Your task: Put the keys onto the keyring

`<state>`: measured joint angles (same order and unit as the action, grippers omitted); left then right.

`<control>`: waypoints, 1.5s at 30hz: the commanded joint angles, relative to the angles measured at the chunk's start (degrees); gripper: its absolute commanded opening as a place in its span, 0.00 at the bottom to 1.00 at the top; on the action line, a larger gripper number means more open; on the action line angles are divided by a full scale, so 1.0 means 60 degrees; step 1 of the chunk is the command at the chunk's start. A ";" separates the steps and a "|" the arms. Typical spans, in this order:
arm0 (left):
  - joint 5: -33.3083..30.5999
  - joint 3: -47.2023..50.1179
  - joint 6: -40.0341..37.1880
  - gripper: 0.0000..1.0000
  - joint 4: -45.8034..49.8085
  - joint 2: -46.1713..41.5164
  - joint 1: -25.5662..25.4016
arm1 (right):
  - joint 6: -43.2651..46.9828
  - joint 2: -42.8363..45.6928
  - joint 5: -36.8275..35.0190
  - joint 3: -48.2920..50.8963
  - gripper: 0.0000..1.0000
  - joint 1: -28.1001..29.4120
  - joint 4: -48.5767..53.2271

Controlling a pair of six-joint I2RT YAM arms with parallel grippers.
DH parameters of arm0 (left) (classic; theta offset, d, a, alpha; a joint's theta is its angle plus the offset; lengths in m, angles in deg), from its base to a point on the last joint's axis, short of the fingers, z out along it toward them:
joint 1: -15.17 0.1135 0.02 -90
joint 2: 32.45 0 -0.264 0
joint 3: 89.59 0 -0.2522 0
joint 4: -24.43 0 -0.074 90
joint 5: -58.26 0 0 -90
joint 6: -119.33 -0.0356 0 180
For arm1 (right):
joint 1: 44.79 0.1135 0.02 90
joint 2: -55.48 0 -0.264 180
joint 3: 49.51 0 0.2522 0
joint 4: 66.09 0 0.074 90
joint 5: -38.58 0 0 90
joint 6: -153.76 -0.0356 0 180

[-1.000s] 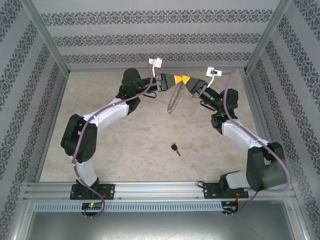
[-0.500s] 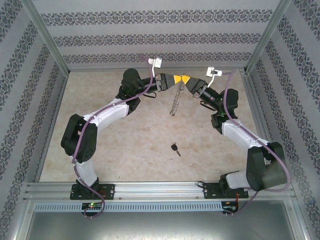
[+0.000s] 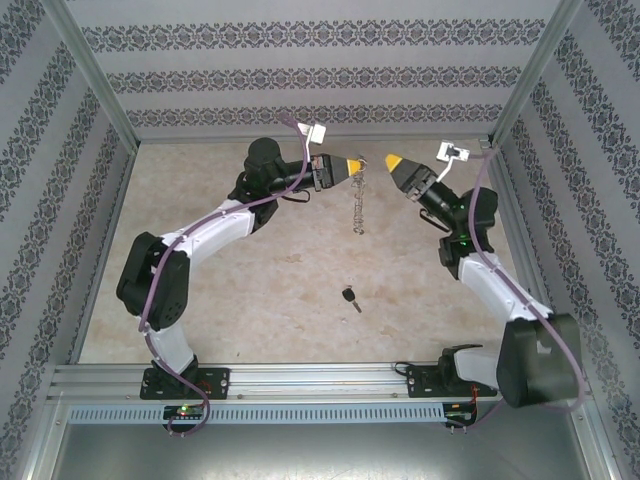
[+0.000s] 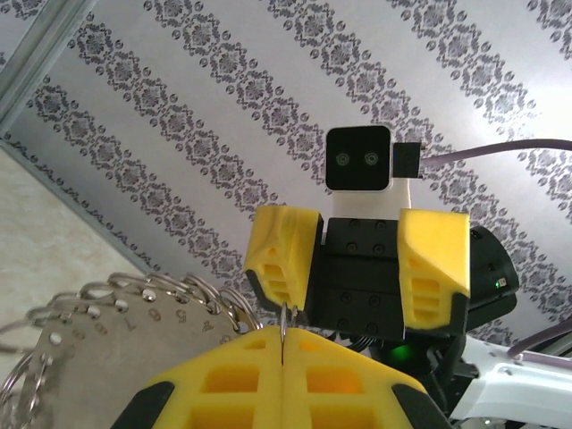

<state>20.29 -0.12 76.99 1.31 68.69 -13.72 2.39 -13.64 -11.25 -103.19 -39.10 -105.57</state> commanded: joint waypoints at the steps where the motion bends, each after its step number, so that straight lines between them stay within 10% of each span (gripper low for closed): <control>1: -0.0098 0.0026 -0.1578 0.00 0.0846 -0.0848 -0.0053 | 0.0667 0.0802 -0.0092 0.0456 0.55 -0.0142 0.1800; 17: -0.1945 0.1465 -0.4491 0.00 0.3114 -0.2958 0.0064 | 0.4435 0.1102 -0.2244 0.1593 0.49 0.1572 0.9760; 27: -0.2450 0.1904 -0.4750 0.00 0.3159 -0.3471 0.0122 | 0.2444 -0.0383 -0.5104 0.0984 0.48 0.4177 1.0919; 45: -0.2542 0.3155 -0.4612 0.00 0.2189 -0.4283 0.0457 | 0.0591 -0.3215 -0.6314 -0.0604 0.38 0.6191 1.1302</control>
<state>4.42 18.13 49.84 19.95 45.37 -11.70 7.88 -31.82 -46.31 -105.42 -2.53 -39.82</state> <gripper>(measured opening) 0.053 0.380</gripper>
